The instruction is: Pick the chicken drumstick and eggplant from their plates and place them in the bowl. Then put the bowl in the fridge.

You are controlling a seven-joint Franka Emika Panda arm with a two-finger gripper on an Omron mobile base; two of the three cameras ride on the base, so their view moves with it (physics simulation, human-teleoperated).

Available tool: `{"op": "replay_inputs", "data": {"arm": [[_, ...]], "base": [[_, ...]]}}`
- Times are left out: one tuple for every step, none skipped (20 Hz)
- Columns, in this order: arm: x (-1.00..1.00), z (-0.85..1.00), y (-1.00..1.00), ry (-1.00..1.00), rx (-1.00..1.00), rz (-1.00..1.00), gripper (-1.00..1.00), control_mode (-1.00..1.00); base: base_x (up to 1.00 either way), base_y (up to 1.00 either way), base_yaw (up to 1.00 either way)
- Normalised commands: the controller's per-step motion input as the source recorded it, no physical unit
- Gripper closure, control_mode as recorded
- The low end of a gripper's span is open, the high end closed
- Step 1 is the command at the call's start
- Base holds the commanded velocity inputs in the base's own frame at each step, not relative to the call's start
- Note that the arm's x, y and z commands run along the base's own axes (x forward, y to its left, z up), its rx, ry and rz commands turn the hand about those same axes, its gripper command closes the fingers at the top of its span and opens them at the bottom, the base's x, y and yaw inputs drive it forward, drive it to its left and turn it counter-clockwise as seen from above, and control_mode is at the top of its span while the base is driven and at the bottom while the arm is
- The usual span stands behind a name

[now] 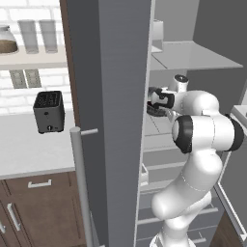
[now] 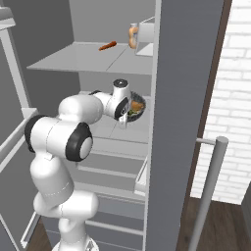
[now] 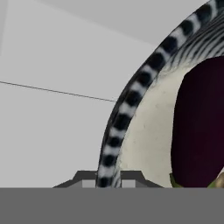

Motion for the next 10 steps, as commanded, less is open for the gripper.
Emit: {"op": "replay_inputs", "data": {"arm": [[0.2, 0.0, 0.09, 0.0, 0.0, 0.0, 1.0, -1.0], [0.12, 0.0, 0.09, 0.0, 0.0, 0.0, 1.0, -1.0], [0.09, 0.0, 0.11, 0.0, 0.0, 0.0, -1.0, -1.0], [0.0, 0.0, 0.05, 0.0, 0.0, 0.0, -1.0, -1.0], [0.0, 0.0, 0.0, 0.0, 0.0, 0.0, -1.0, -1.0], [0.0, 0.0, 0.0, 0.0, 0.0, 0.0, -1.0, -1.0], [0.0, 0.0, 0.0, 0.0, 0.0, 0.0, -1.0, -1.0], [0.0, 0.0, 0.0, 0.0, 0.0, 0.0, -1.0, -1.0], [0.0, 0.0, 0.0, 0.0, 0.0, 0.0, -1.0, -1.0], [0.0, 0.0, 0.0, -0.03, 0.0, 0.0, -1.0, -1.0]], "base": [[0.0, 0.0, 0.0], [0.0, 0.0, 0.0], [0.0, 0.0, 0.0], [0.0, 0.0, 0.0], [0.0, 0.0, 0.0], [0.0, 0.0, 0.0], [0.0, 0.0, 0.0], [0.0, 0.0, 0.0], [0.0, 0.0, 0.0], [0.0, 0.0, 0.0]]}}
